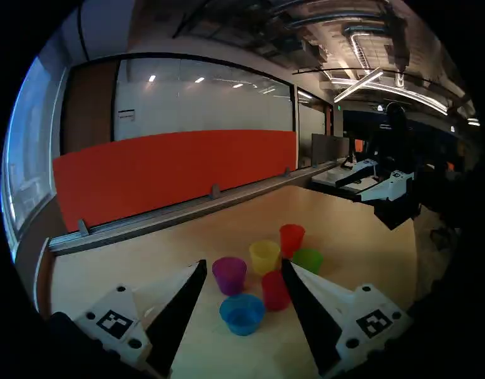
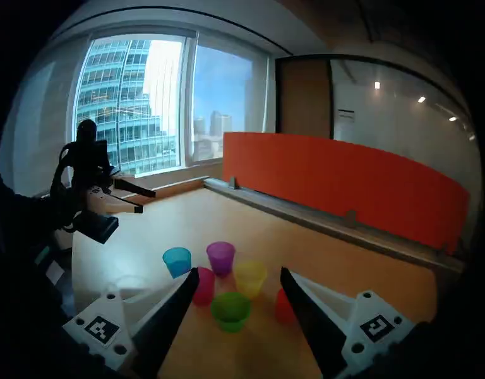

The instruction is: Pour water

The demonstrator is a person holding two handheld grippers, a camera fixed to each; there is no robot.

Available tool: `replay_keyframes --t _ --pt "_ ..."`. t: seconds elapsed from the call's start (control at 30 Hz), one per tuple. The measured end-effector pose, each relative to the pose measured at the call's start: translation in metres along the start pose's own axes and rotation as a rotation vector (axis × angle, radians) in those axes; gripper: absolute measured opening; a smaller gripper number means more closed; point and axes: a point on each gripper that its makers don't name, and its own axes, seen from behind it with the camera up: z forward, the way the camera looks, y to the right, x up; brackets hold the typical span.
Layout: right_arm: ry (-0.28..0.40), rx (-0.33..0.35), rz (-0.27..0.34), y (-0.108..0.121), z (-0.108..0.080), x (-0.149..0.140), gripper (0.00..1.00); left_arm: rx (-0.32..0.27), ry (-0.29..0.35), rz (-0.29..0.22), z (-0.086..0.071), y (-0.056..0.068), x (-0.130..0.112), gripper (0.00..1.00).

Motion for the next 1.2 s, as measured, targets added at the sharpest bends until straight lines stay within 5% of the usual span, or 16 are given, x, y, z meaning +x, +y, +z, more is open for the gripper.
replay_keyframes --t 1.2 --pt "-0.185 0.057 0.014 -0.008 0.053 -0.103 1.00 -0.060 -0.254 -0.008 0.035 0.002 -0.120 0.87"
